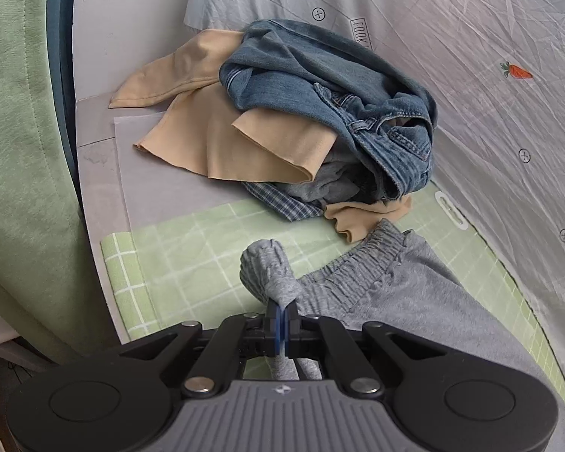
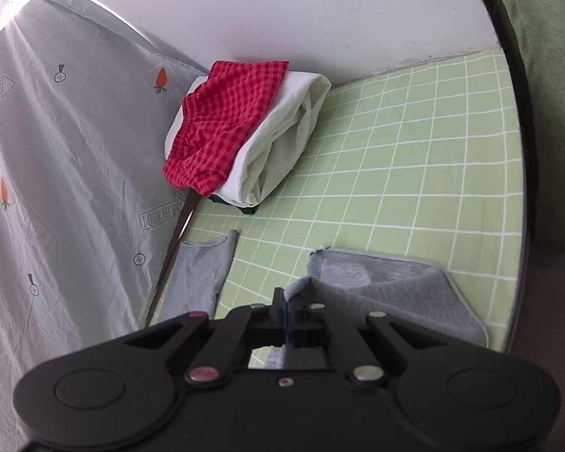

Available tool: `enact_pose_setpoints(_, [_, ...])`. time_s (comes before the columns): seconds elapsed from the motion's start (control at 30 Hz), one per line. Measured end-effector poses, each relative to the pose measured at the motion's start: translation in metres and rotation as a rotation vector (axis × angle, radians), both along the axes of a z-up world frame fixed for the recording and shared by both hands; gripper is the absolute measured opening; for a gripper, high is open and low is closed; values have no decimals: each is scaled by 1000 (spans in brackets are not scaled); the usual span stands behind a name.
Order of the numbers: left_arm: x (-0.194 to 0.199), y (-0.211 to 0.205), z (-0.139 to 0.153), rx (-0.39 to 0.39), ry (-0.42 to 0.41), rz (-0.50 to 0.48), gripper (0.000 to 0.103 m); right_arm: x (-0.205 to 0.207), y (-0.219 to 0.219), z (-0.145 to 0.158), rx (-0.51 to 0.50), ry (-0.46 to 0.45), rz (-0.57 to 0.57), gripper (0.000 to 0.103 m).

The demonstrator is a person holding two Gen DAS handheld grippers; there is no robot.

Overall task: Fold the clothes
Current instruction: 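Fold the leg hem with the right gripper toward the waistband and release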

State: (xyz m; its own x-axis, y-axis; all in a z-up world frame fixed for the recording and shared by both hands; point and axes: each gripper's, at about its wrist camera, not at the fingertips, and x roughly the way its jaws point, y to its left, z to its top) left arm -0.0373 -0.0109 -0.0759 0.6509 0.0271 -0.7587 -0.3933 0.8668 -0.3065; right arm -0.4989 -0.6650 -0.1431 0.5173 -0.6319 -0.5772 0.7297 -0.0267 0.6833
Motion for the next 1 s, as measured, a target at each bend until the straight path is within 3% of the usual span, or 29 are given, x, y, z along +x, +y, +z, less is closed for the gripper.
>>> enact_pose_setpoints(0.13, [13,-16,4,41,-24,-17,2,20,-17,13,-75,19,56,1])
enact_pose_setpoints(0.27, [28,-27,4,-20,-26,18,2,38,-42,12,-30,-19,45,1])
enact_pose_setpoints(0.33, [34,-37,12,-25,-50,7,2,46,-47,22,-76,-57,51,1])
enact_pose_setpoints(0.47, [55,-63,19,39,-79,-13,2,75,-70,26,-121,-38,83,1])
enact_pose_setpoints(0.63, [82,-76,4,-25,-55,52,2,117,-106,16,-84,-46,75,1])
enact_pose_setpoints(0.87, [141,-118,-5,29,-34,23,2,233,-174,24,-178,158,267,1])
enact_pose_setpoints(0.93, [167,-135,-9,80,-32,-3,2,278,-205,17,-194,190,345,1])
enact_pose_setpoints(1.0, [196,-162,-12,193,-45,-57,4,325,-232,6,-200,216,430,1])
